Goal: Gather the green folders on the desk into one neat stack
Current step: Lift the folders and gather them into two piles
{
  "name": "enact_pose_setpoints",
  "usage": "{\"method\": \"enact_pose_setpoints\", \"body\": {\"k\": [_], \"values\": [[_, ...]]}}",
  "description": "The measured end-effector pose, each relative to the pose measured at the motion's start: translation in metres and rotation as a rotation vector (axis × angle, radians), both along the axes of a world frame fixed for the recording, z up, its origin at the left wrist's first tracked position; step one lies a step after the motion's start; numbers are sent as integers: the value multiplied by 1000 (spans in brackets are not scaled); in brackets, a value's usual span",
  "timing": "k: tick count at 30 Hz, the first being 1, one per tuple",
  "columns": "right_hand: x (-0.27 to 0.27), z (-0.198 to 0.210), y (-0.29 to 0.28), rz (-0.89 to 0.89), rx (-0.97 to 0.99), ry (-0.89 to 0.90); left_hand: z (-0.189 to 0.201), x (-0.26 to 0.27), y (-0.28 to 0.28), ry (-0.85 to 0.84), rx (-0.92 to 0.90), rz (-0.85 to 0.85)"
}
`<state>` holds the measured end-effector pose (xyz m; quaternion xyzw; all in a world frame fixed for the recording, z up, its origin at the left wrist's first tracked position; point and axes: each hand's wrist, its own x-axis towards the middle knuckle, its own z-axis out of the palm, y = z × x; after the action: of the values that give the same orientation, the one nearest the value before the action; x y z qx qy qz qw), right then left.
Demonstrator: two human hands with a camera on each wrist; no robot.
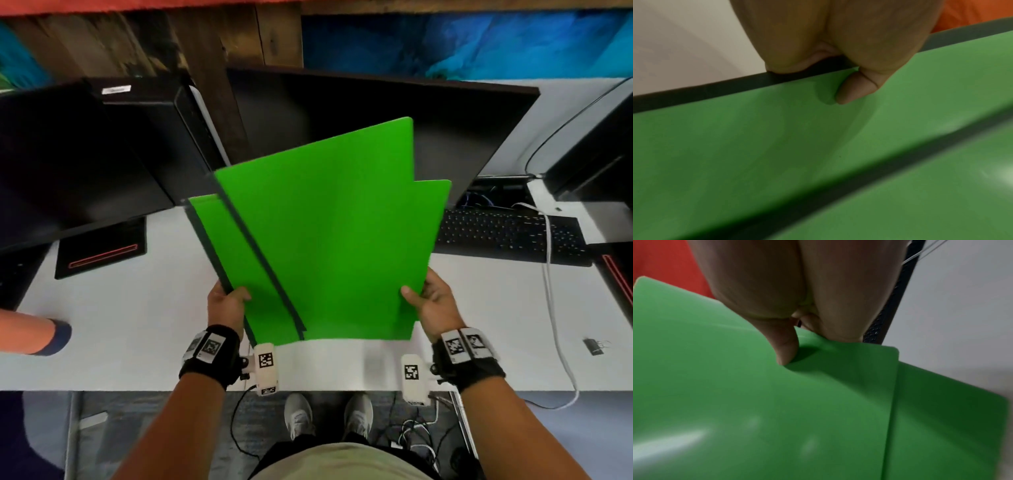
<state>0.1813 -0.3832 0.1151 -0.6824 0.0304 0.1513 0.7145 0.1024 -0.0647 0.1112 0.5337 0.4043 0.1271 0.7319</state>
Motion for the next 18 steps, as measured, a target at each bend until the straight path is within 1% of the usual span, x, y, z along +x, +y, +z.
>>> {"method": "enact_pose_setpoints", "body": {"k": [2, 4, 8, 10, 12, 15, 18], "values": [[-2, -8, 17, 37, -133, -49, -2, 2, -14, -25, -41, -47], [-7, -13, 27, 30, -181, -61, -2, 4, -24, -62, -99, -35], [-15, -19, 39, -36, -101, 35, 4, 9, -36, -147, -225, -54], [-13, -21, 39, -63, -91, 61, 11, 12, -42, -203, -233, -97], [-7, -15, 37, -90, -83, 61, 21, 12, -47, -255, -182, -136], [3, -1, 35, -96, -54, 8, 31, 13, -53, -296, -36, -192], [8, 6, 30, -74, -31, -15, 29, 10, -60, -247, 96, -240]]}}
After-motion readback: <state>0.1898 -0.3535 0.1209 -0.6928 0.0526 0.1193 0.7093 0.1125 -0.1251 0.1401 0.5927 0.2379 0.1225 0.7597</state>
